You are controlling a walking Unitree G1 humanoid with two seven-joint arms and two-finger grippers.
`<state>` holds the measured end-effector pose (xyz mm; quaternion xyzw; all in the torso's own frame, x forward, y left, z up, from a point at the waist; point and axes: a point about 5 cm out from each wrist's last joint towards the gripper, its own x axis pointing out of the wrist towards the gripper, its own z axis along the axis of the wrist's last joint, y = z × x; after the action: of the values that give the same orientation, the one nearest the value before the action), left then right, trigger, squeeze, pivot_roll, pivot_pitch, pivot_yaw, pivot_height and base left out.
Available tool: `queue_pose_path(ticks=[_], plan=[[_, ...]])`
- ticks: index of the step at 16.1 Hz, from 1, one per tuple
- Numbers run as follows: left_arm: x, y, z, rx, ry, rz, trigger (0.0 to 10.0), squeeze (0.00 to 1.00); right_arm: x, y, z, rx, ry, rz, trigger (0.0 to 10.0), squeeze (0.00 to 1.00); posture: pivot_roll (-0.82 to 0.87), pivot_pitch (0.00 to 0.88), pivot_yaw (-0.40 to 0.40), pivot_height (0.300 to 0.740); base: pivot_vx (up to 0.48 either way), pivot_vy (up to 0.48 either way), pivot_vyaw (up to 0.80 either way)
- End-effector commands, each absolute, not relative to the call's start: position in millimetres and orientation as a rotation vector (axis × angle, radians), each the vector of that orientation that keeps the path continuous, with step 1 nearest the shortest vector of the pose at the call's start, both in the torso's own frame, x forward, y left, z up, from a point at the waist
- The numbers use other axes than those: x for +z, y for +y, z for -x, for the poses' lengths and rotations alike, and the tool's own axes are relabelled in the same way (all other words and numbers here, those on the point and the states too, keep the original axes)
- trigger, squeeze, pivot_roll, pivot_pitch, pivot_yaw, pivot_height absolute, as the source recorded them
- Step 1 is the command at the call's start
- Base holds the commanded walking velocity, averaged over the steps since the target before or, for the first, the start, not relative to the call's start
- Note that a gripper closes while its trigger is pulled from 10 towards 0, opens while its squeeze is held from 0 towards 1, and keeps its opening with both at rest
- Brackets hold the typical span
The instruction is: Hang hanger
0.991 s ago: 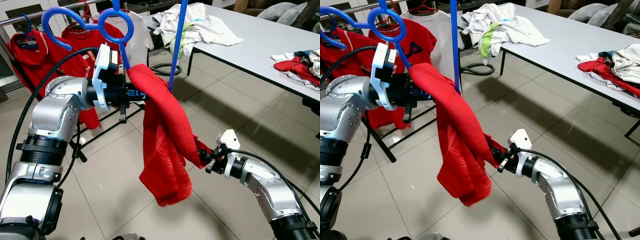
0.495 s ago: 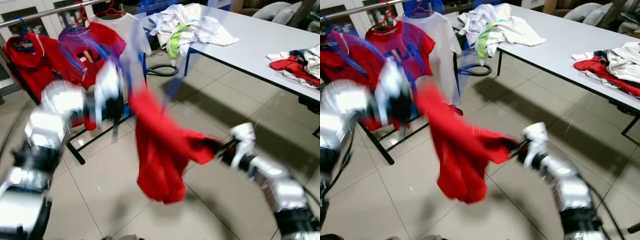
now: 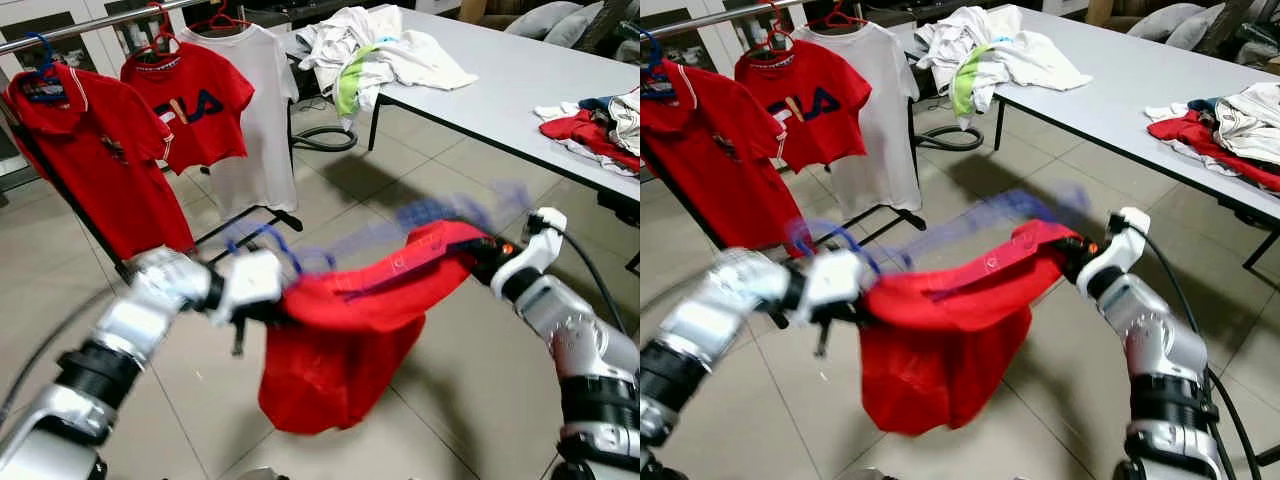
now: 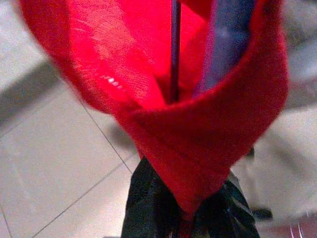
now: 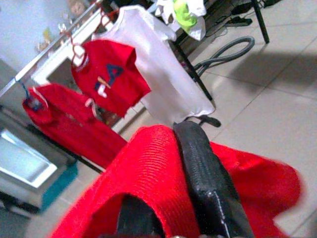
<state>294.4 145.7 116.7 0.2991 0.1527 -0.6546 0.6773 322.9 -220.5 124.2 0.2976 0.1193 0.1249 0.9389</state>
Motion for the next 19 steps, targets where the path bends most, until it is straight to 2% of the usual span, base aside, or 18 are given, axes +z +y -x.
queue_pose_path(ticks=[1,3,5,8,12,15,19], plan=[[104,153,-289,-1.475,0.432,-0.79,0.0,0.0,142,-231,-328,0.212,0.178,-0.65,0.0,0.0,-0.06,0.0,0.07,0.74,0.0,0.0,0.0],[87,162,-288,-1.427,0.545,-0.836,0.0,0.0,145,-231,-330,0.212,0.18,-0.643,0.0,0.0,-0.06,0.0,0.07,0.74,0.0,0.0,0.0],[67,179,-296,-1.189,0.67,-0.904,0.0,0.0,148,-229,-331,0.212,0.185,-0.65,0.0,0.0,-0.06,0.0,0.069,0.74,0.0,0.0,0.0],[67,179,-310,-0.958,0.605,-0.922,0.0,0.0,147,-222,-328,0.238,0.211,-0.625,0.0,0.0,-0.06,0.0,0.065,0.74,0.0,0.0,0.0],[60,181,-309,-0.909,0.608,-0.912,0.0,0.0,145,-218,-327,0.248,0.226,-0.608,0.0,0.0,-0.06,0.0,0.066,0.74,0.0,0.0,0.0],[59,186,-311,-0.852,0.605,-0.977,0.0,0.0,146,-215,-327,0.263,0.233,-0.572,0.0,0.0,-0.06,0.0,0.068,0.74,0.0,0.0,0.0],[51,200,-314,-0.788,0.703,-1.051,0.0,0.0,149,-210,-325,0.275,0.22,-0.59,0.0,0.0,-0.06,0.0,0.066,0.74,0.0,0.0,0.0]])
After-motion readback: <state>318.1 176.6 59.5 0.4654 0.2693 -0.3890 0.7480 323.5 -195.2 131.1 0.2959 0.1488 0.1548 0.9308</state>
